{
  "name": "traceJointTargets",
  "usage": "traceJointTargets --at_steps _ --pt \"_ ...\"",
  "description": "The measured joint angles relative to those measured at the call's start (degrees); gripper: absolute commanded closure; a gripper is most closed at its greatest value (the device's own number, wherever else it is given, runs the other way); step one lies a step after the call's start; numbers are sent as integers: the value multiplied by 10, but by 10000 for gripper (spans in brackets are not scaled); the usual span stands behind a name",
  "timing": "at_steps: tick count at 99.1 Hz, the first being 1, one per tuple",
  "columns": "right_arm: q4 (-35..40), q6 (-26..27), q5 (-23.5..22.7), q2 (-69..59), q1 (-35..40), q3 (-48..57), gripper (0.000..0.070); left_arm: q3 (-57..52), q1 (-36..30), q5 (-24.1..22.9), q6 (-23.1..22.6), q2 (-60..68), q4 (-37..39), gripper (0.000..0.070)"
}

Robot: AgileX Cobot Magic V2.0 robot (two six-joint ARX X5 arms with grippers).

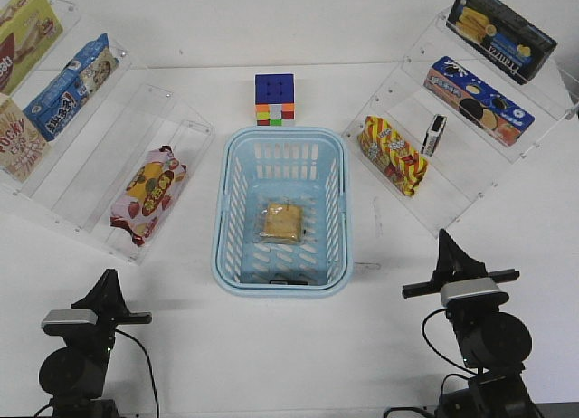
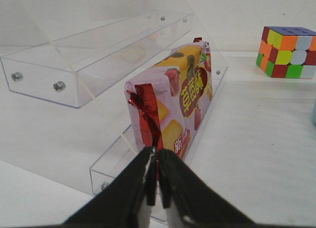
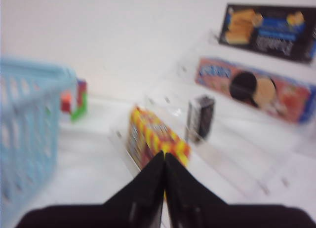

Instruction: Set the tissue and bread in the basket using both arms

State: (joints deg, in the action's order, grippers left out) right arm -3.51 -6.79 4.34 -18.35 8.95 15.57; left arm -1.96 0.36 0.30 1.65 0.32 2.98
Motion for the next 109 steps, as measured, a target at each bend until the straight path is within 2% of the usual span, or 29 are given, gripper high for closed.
traceJointTargets --at_steps 22,49,109 --pt "37 -14 1 116 -56 -106 700 0 0 0 0 0 0 699" --pt "116 3 2 183 -64 -148 700 0 0 0 0 0 0 699" --pt "102 11 2 183 -64 -148 700 0 0 0 0 0 4 699"
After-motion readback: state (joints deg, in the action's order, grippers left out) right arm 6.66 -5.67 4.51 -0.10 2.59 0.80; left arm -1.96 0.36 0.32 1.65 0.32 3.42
